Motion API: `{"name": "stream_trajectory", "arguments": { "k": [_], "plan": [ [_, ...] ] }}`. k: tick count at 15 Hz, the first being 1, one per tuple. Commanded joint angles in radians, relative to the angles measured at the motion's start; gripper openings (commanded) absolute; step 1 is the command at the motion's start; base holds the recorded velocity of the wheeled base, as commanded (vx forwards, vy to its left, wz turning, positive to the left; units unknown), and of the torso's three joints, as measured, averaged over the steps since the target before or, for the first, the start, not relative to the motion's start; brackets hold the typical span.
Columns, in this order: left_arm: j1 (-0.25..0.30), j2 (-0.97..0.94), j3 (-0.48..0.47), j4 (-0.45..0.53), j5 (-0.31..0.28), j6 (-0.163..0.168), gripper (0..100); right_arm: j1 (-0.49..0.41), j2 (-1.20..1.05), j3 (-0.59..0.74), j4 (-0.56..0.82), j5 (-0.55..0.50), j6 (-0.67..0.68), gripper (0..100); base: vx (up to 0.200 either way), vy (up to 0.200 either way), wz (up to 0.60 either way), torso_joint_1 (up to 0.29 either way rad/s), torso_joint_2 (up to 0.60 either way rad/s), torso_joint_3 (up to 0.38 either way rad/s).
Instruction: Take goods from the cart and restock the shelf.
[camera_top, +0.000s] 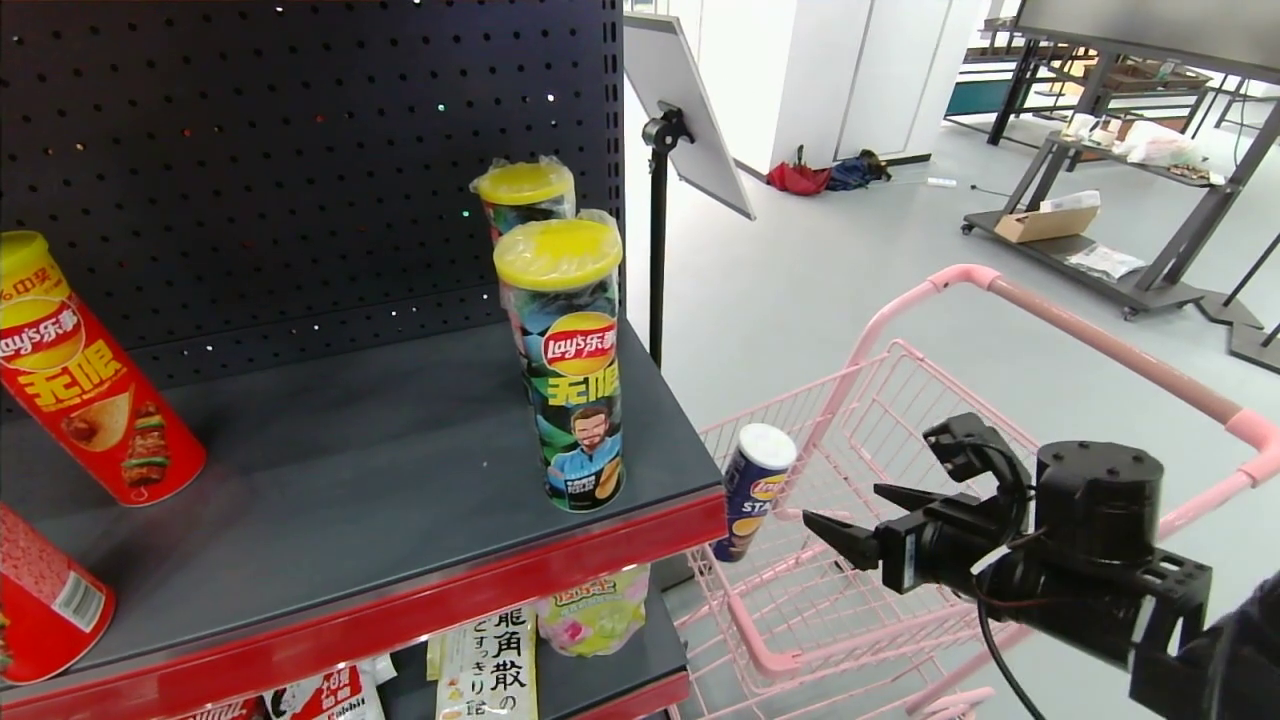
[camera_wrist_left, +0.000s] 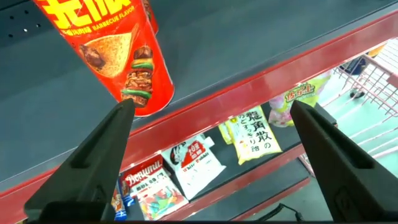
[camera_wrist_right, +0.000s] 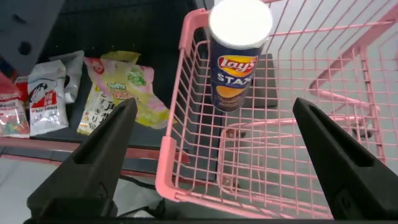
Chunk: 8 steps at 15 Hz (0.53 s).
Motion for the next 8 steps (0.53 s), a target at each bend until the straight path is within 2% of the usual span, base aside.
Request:
{"name": "stream_trajectory", "arguments": {
  "k": [1, 8],
  "plan": [
    [0.0, 0.013, 0.001, 0.002, 0.0, 0.001, 100, 0.01, 0.138, -0.007, -0.059, 0.003, -0.004, 100, 0.0, 0.0, 0.0, 0.0, 0.0, 0.0],
    [0.0, 0.019, 0.0, 0.004, 0.0, 0.003, 100, 0.018, 0.279, -0.177, -0.062, 0.003, 0.0, 100, 0.0, 0.0, 0.0, 0.0, 0.0, 0.0]
  ]
}}
